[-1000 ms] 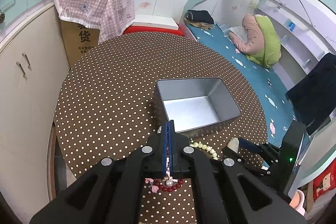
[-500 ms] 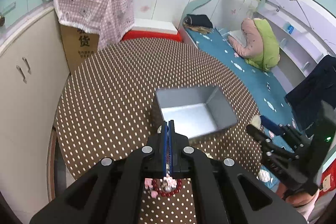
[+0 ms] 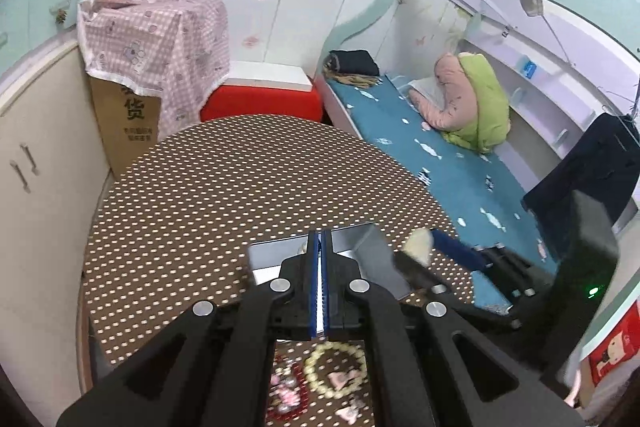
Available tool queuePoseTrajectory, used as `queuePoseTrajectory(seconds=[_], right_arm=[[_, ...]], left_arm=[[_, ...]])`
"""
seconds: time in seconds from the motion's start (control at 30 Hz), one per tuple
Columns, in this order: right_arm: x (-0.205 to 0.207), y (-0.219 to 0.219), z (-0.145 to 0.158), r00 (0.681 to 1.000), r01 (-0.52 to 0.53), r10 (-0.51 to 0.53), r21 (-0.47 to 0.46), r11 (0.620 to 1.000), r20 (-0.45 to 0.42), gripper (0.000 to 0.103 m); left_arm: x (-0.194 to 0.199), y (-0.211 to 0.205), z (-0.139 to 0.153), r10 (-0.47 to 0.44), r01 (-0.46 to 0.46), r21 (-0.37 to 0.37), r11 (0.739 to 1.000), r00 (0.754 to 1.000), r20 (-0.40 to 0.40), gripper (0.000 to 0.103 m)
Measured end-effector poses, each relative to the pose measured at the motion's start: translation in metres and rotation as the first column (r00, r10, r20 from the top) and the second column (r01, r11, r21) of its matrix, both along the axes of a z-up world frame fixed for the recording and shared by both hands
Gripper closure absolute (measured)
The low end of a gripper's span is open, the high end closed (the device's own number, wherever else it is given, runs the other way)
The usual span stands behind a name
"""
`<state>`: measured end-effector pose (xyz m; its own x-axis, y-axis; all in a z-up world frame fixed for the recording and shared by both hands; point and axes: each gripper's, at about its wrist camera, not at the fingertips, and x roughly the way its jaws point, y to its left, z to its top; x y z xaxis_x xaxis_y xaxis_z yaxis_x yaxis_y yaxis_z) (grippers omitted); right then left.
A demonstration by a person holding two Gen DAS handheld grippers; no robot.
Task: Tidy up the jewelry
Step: 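Lower the jade pendant into the grey tin and open the right tool, then lower the silver chain into the tin and open the left tool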
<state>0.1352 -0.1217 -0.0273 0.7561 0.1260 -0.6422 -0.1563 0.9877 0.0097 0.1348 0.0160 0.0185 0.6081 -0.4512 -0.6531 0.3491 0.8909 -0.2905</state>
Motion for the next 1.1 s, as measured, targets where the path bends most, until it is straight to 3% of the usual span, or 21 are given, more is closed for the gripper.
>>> queuePoseTrajectory(seconds=[0.53, 0.57, 0.7, 0.83, 1.1], right_arm=[[0.025, 0.000, -0.037, 0.995, -0.021, 0.023, 0.028, 0.999, -0.094, 0.059], [0.025, 0.000, -0.038, 0.995, -0.018, 0.021, 0.032, 0.999, -0.097, 0.058], [0.023, -0.002, -0.037, 0.996, -0.011, 0.013, 0.035, 0.999, -0.083, 0.038], [0.022, -0.009, -0.037, 0.996, 0.014, -0.009, 0.055, 0.998, -0.090, 0.033], [0.009, -0.020, -0.041, 0.994, 0.055, -0.047, 0.080, 0.995, -0.097, 0.033]], left_arm=[[0.038, -0.019, -0.071, 0.003, 0.000, 0.015, 1.000, 0.979, -0.206, 0.103], [0.039, -0.019, -0.073, 0.006, -0.002, 0.020, 1.000, 0.978, -0.209, 0.103], [0.041, -0.020, -0.082, 0.012, -0.006, 0.030, 1.000, 0.975, -0.222, 0.103], [0.039, -0.020, -0.096, 0.029, -0.020, 0.042, 0.999, 0.973, -0.230, 0.100], [0.045, -0.011, -0.094, 0.065, -0.052, 0.082, 0.995, 0.984, -0.167, 0.103]])
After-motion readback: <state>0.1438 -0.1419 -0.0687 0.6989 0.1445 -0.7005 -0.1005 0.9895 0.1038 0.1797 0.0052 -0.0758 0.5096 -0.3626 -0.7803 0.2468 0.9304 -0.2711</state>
